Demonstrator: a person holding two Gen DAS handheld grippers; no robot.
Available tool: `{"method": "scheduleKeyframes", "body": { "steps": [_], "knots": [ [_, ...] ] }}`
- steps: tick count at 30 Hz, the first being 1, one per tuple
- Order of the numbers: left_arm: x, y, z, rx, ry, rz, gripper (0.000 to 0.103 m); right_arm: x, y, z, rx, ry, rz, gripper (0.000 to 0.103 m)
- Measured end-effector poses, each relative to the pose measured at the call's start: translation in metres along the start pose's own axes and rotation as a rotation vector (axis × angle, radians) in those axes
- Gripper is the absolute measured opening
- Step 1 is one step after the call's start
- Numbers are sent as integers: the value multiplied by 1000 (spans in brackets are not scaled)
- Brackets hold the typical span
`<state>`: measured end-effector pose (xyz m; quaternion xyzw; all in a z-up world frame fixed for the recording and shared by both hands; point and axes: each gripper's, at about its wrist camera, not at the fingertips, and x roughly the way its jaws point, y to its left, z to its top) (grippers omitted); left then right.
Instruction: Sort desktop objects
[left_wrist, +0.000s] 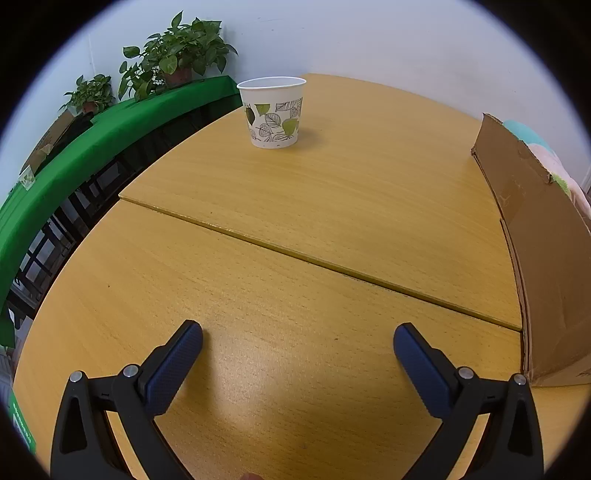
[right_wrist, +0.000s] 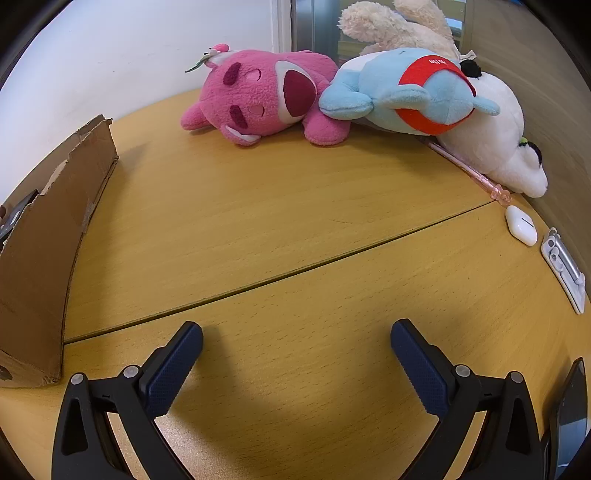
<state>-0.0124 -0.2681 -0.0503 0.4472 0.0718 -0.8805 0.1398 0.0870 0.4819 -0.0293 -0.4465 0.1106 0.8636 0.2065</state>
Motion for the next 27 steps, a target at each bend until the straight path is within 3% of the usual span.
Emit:
{"method": "scheduleKeyframes", "body": {
  "steps": [27],
  "knots": [
    [7,-12,5,-7,-5,3,103,-2,1,1,-2,-2,0,103]
  ]
}}
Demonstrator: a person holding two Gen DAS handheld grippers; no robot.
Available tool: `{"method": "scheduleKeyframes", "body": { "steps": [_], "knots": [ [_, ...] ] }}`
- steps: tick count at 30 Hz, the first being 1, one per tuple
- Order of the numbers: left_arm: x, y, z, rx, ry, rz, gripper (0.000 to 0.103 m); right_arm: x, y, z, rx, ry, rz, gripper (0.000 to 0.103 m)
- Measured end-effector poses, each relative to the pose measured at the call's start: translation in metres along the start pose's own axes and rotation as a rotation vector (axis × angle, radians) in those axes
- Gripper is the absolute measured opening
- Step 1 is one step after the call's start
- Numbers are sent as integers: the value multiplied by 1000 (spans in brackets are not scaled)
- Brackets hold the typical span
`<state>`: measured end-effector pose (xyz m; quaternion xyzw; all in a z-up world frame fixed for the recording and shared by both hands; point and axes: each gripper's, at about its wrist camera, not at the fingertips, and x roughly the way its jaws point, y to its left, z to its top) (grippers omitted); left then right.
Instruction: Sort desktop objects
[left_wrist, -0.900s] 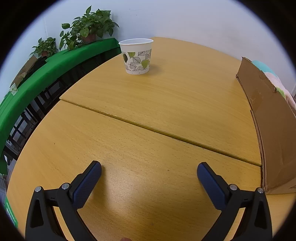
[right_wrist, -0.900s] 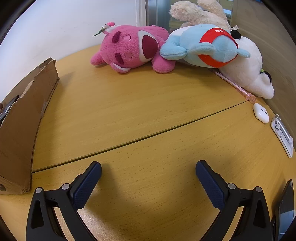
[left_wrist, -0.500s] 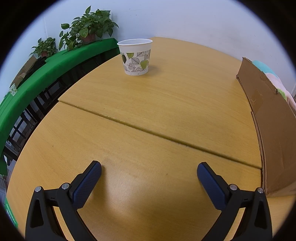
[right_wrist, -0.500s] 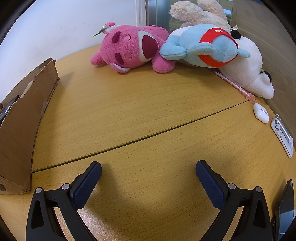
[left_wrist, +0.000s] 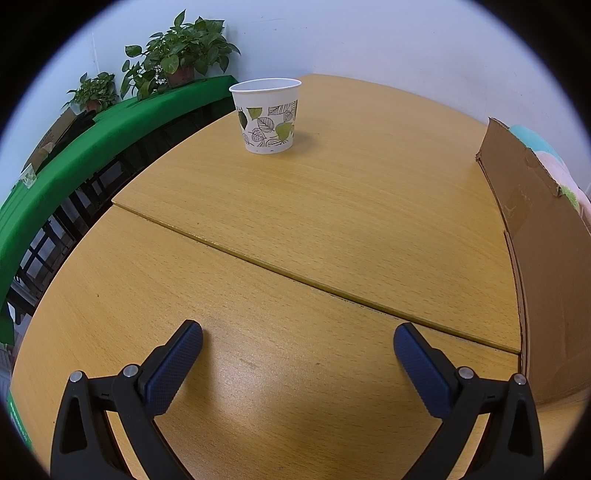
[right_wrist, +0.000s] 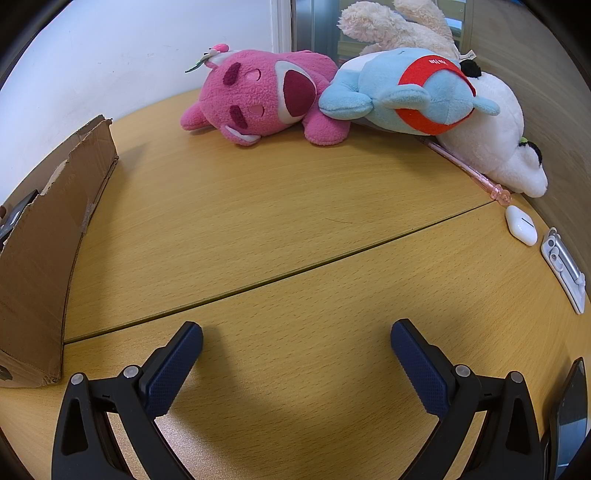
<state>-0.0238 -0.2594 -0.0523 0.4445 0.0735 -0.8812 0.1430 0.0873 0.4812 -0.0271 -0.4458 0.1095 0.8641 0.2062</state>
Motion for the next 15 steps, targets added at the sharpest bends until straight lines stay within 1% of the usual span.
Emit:
{"method": "scheduleKeyframes", "body": {
  "steps": [15],
  "knots": [
    [0,0,-1,7,0,-7,103,0,0,0,0,-1,0,103]
  ]
}}
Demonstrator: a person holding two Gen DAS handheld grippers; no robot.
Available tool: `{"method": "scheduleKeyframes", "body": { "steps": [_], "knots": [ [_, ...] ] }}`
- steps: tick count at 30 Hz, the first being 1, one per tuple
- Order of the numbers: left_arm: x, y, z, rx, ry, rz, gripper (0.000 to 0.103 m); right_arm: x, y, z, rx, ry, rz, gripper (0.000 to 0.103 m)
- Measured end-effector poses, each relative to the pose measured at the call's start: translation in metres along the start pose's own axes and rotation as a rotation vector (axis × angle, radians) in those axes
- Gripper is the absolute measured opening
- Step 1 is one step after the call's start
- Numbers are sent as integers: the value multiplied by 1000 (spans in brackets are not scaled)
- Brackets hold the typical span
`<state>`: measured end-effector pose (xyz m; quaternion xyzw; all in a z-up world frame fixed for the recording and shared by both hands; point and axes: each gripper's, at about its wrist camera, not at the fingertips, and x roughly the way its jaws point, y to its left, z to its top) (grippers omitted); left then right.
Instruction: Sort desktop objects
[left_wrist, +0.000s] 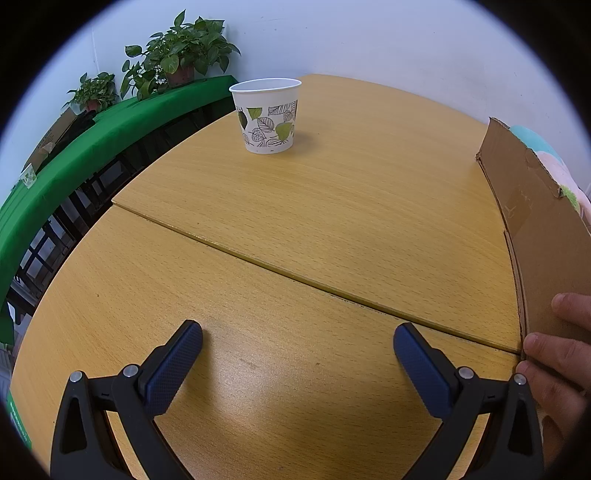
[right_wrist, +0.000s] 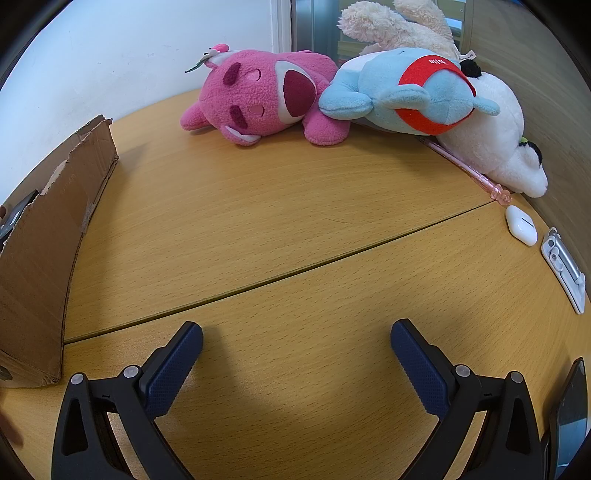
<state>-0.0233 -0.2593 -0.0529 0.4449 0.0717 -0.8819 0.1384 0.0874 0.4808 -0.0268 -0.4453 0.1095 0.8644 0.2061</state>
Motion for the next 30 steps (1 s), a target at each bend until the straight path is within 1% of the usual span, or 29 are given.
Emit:
{"method": "scheduleKeyframes", "body": {
  "steps": [30],
  "knots": [
    [0,1,0,7,0,-6,103,0,0,1,0,-2,1,103]
  ]
}}
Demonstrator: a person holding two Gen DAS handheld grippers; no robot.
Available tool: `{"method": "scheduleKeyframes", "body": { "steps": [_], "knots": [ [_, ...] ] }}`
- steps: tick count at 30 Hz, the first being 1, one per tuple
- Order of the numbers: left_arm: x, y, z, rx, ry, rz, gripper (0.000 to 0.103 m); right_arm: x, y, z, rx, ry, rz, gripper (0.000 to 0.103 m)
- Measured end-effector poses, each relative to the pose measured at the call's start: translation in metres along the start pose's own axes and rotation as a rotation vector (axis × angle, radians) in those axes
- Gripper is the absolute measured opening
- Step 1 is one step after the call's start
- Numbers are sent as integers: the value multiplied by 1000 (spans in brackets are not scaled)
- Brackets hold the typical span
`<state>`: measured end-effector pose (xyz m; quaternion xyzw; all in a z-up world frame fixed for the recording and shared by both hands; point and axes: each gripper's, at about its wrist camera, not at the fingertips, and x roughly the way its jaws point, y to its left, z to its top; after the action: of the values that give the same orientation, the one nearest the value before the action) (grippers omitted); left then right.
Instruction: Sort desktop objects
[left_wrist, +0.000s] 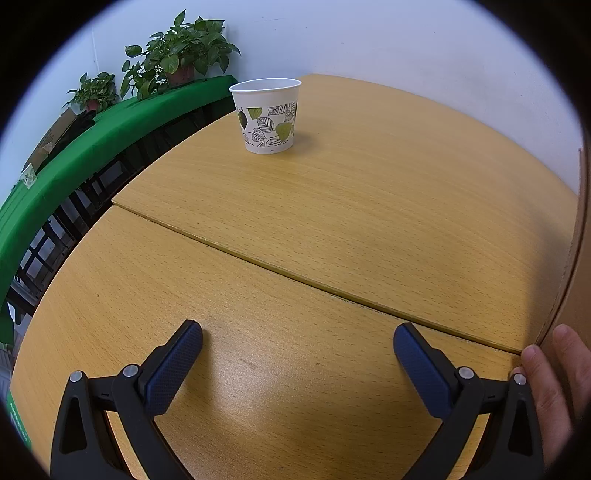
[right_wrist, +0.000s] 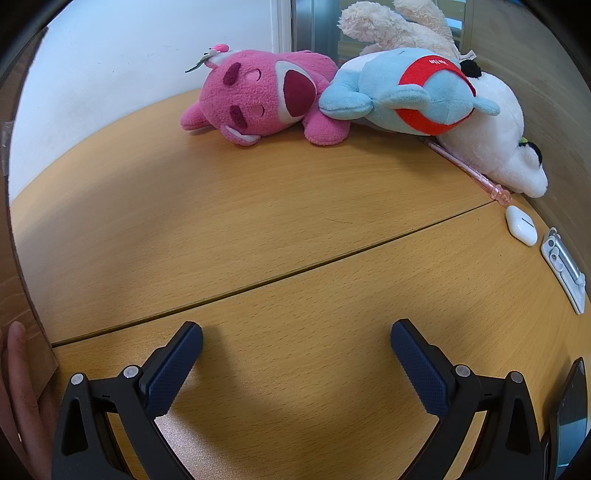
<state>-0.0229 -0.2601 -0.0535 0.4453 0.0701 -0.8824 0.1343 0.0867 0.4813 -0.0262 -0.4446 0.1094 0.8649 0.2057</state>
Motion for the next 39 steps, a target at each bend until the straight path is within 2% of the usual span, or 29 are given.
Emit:
{"method": "scheduleKeyframes", "body": {
  "steps": [39],
  "knots": [
    [1,0,0,14,0,-12,103,-3,2,0,0,-3,1,103]
  ]
}}
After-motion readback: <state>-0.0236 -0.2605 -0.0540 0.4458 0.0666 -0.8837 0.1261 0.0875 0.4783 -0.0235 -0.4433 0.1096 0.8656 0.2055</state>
